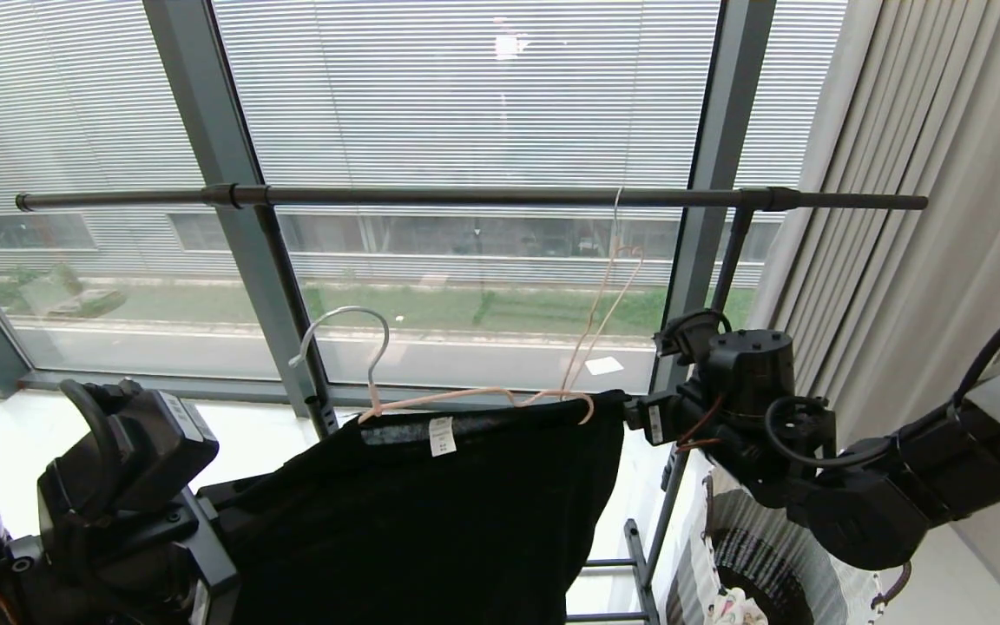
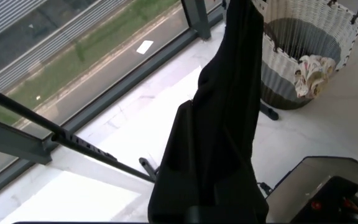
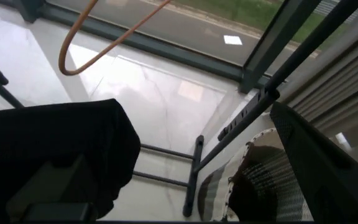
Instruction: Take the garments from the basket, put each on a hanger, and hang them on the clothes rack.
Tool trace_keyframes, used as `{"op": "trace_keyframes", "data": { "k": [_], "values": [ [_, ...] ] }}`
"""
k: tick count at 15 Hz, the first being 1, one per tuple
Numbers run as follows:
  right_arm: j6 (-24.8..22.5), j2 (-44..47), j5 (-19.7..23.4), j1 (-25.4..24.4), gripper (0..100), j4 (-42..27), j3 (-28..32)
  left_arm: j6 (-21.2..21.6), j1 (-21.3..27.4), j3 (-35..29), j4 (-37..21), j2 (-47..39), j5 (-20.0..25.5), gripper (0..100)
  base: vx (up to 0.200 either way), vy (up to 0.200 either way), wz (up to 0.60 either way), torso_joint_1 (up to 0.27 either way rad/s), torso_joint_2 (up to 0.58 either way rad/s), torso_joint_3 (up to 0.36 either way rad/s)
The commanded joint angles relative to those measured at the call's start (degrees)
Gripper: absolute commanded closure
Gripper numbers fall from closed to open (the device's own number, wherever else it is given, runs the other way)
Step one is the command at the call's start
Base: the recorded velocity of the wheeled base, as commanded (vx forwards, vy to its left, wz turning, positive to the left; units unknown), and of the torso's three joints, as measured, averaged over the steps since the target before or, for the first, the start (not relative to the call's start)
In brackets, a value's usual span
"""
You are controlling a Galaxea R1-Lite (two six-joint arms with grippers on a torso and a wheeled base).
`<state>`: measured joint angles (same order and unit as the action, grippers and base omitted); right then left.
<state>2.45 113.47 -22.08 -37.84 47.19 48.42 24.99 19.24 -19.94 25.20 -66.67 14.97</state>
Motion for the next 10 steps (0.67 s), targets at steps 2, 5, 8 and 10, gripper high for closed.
{"op": "trace_keyframes", "data": {
  "k": [2,5,8,10],
  "values": [
    [0.0,-4.1,1.8,0.2,0,0.1,0.4,0.6,0.0,0.8,-0.1,-1.4,-0.1,100,0.0,0.0,0.0,0.0,0.0,0.0],
    [0.0,-7.8,4.1,0.1,0,-1.2,4.0,0.6,0.0,0.4,0.1,-3.7,-0.3,100,0.0,0.0,0.0,0.0,0.0,0.0],
    [0.1,-13.1,10.0,-0.1,0,-8.5,8.0,0.6,-0.1,0.4,0.1,-3.9,-1.3,100,0.0,0.0,0.0,0.0,0.0,0.0],
    [0.0,-17.1,15.3,-1.3,0,-13.5,8.3,0.5,-0.1,0.3,0.2,-4.2,-3.6,100,0.0,0.0,0.0,0.0,0.0,0.0]
  ]
}}
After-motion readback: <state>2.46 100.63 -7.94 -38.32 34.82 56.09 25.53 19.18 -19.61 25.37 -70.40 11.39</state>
